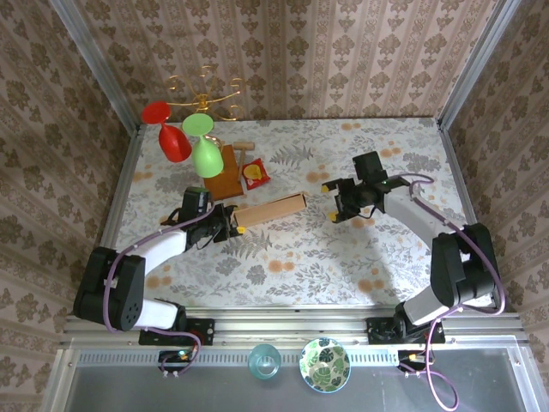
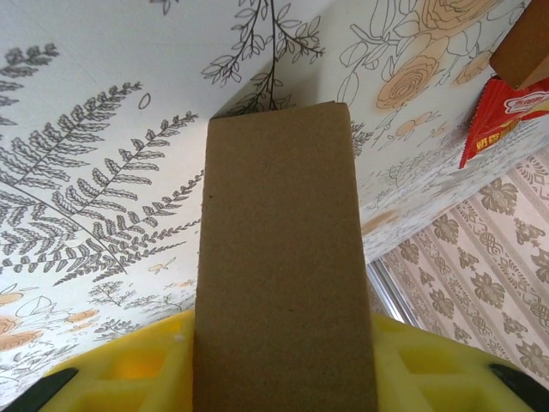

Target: Fold the paper box

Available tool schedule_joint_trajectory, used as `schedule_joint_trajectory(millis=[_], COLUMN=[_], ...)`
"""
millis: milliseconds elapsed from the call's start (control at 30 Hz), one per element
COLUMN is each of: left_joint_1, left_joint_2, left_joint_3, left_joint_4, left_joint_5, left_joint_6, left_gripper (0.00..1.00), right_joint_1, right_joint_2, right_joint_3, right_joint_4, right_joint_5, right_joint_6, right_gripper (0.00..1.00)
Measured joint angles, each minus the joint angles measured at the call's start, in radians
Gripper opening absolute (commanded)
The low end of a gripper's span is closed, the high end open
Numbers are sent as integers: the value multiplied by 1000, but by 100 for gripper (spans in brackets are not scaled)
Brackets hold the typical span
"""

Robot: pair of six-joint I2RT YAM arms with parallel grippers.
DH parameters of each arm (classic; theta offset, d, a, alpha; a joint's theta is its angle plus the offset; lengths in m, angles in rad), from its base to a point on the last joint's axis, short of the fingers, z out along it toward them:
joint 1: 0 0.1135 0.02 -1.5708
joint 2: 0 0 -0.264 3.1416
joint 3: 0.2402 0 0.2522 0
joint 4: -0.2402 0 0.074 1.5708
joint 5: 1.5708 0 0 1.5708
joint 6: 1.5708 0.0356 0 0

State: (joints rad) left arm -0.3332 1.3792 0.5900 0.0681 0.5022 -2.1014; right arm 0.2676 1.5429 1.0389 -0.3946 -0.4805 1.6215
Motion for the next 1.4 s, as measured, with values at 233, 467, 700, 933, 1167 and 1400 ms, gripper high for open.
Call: schedule_joint_trajectory(millis=[233,467,700,933,1167,1400], left_joint_1=[0,1,24,68,116,132], left_joint_2=[0,0,0,3,9,6], left_joint_3=[3,5,8,63,176,202], left_joint_4=[-11,-17,-31,-127,-316,-441], left_joint_5=[8,17,35,74,111,103], left_joint_6=[0,0,-1,76,332,529], left_gripper=[1,1,18,45,58,61], right_joint_1=[45,94,107,117,115,87], right_joint_2=[98,195,209,207,174,166], right_joint_3=[62,84,101,101,89,90], right_joint_4=[93,188,212,207,176,85], right_joint_5=[-106,-175,-206,-211,-208,-186], right_joint_6=[236,367,409,420,440,446], right_gripper=[68,69,53,45,42,41])
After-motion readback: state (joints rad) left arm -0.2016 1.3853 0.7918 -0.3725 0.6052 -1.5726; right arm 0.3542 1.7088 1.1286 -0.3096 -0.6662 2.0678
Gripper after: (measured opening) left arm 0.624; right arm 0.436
